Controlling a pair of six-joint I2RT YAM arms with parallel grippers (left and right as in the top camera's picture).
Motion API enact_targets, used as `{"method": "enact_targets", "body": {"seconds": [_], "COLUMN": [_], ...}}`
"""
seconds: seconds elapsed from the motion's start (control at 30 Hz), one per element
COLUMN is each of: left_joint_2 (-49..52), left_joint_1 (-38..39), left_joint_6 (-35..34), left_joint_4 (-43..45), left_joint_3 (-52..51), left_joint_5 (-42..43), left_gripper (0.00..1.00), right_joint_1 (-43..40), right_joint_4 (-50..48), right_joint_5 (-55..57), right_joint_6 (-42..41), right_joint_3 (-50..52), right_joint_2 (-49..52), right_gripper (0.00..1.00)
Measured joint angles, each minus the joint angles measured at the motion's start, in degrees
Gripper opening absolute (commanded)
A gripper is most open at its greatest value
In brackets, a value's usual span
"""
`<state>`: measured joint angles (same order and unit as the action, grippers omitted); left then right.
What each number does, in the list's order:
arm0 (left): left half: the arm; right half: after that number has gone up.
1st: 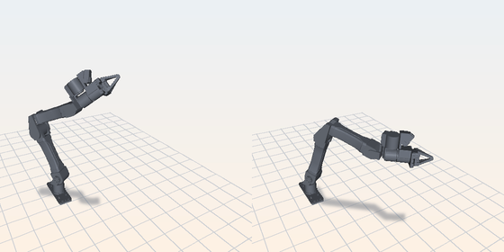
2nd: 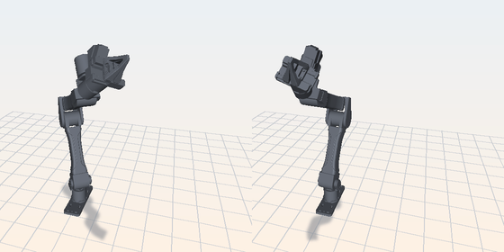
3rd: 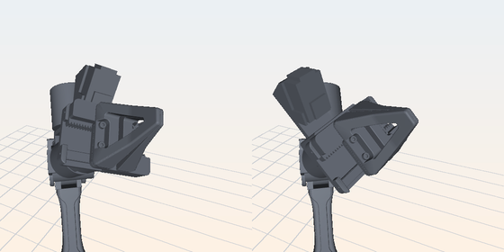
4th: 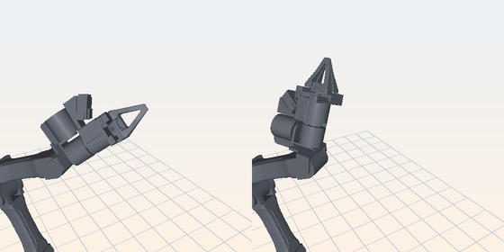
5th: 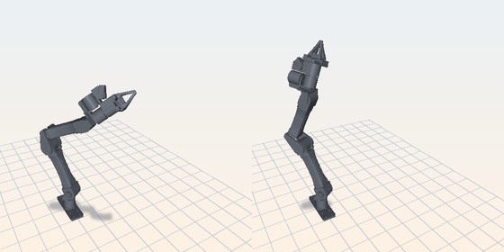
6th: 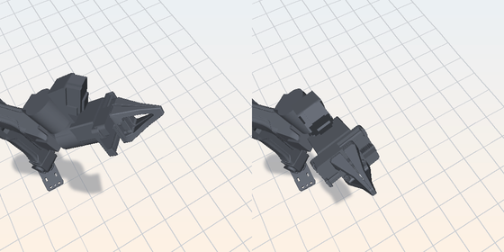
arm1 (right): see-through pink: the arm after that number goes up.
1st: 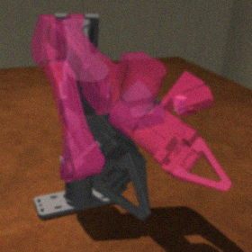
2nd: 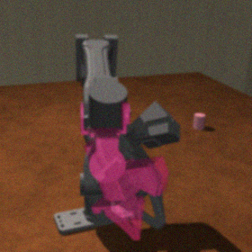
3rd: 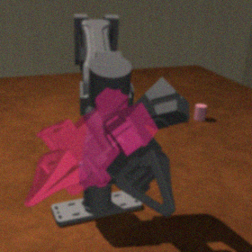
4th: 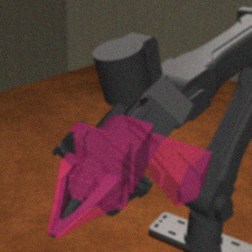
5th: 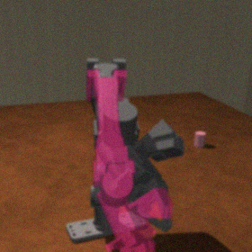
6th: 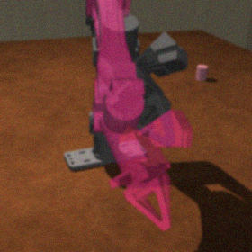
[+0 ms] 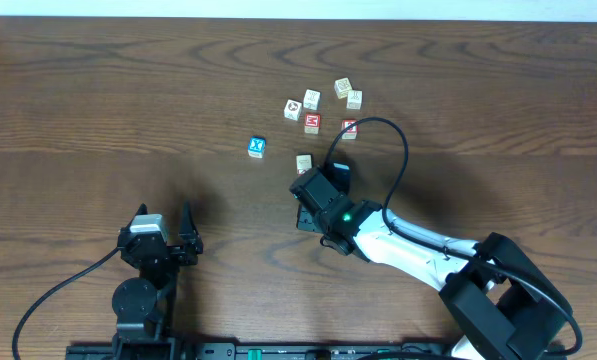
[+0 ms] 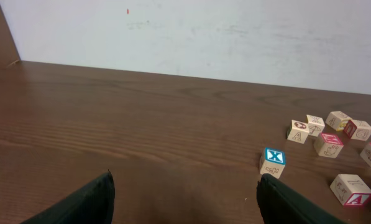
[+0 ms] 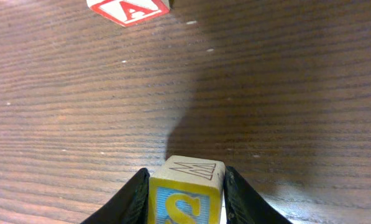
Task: Lift 4 blocks
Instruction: 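Grasp the yellow S block with the right gripper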
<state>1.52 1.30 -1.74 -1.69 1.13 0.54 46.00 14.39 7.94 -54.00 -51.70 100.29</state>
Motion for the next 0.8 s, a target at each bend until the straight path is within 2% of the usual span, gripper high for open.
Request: {"method": "enact_targets", "body": {"seconds": [0.43, 0.8], "left_joint_2": [0.0, 0.0], "left_joint_1": [0.0, 0.0], "left_joint_6": [0.0, 0.0], "left_joint_4": [0.0, 0.0], "left_joint_3": [0.0, 0.0], "left_joint_5": [0.0, 0.02], "left_gripper": [0.73, 0.74], "right_joint_1": [0.33, 0.33], "right_joint_4": [1.25, 8.85], "right_joint_5": [0.74, 1.86], "right_joint_6": [4.94, 6.21], "right_joint_3": [-0.81, -1.49], "right_joint_2": [-0.04, -1.38], "right_gripper": [0.17, 0.14]}}
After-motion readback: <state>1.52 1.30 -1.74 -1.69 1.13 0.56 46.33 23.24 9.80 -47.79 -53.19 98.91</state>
